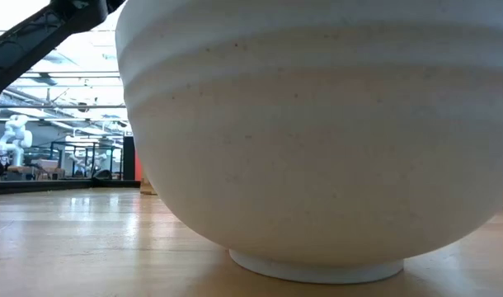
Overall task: Place and stack bowls onto a shelf
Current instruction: Stack the white bowl on top of the green bowl on the shelf
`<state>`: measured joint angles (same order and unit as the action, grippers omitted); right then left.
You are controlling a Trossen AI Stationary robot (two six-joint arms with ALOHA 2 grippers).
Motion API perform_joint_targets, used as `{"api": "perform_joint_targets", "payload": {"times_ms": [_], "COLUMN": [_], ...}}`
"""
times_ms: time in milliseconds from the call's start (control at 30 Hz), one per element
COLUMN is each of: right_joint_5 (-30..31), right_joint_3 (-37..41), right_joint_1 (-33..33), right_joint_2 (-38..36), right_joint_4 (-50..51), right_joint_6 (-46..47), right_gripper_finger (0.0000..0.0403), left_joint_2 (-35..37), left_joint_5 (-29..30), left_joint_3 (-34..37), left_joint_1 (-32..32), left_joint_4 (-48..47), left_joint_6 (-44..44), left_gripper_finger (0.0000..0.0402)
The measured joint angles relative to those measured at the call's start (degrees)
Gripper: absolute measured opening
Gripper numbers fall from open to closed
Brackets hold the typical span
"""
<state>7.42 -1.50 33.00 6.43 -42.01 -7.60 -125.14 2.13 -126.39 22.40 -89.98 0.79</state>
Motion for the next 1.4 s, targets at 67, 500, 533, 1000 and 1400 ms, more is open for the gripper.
{"api": "perform_joint_targets", "payload": {"times_ms": [67, 500, 533, 1000, 1400], "right_joint_5": [0.0, -0.1, 0.0, -0.3, -9.7], "right_joint_3": [0.0, -5.4, -6.6, -18.3, -19.6], "right_joint_1": [0.0, 0.0, 0.0, 0.0, 0.0], "right_joint_2": [0.0, 0.0, 0.0, 0.0, 0.0], "right_joint_4": [0.1, 11.8, 14.2, 30.9, 32.4], "right_joint_6": [0.8, 0.9, 0.9, -2.3, 0.0], "right_gripper_finger": [0.0000, 0.0000, 0.0000, 0.0000, 0.0000], "left_joint_2": [1.7, 13.4, 14.3, 25.4, 28.5], "left_joint_5": [0.0, -1.1, -1.6, -7.0, -8.3], "left_joint_3": [0.0, 0.0, 0.0, 0.4, 1.8], "left_joint_1": [0.0, -0.3, -0.5, -11.0, -27.9], "left_joint_4": [0.1, 0.9, 0.2, 0.0, 0.1], "left_joint_6": [0.3, 6.7, 6.7, 6.9, 19.1], "left_gripper_finger": [0.0053, 0.0053, 0.0053, 0.0053, 0.0053]}}
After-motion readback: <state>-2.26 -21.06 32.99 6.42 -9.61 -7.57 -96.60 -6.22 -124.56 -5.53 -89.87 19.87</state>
